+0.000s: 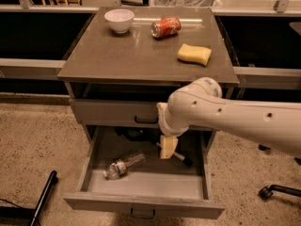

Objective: Pick water bottle from middle drawer and place on counter

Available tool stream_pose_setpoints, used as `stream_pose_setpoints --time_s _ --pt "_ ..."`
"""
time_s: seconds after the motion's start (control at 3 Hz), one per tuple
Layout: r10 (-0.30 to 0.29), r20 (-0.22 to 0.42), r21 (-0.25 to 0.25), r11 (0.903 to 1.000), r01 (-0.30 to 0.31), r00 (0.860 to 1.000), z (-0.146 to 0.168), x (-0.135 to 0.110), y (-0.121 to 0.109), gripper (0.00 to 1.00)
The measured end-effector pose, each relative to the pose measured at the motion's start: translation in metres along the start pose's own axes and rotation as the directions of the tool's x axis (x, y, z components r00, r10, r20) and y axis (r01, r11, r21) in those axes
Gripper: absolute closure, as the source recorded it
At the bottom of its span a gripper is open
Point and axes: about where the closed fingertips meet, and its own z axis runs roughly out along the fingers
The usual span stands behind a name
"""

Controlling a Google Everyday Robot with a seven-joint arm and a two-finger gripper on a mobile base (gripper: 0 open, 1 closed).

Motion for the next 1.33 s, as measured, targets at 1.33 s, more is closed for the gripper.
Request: stream_pose_setpoints --time_s 1.33 --pt "-0.146 0.055 -0.112 0.9822 0.151 0.988 0.036 0.002 0.042 0.0"
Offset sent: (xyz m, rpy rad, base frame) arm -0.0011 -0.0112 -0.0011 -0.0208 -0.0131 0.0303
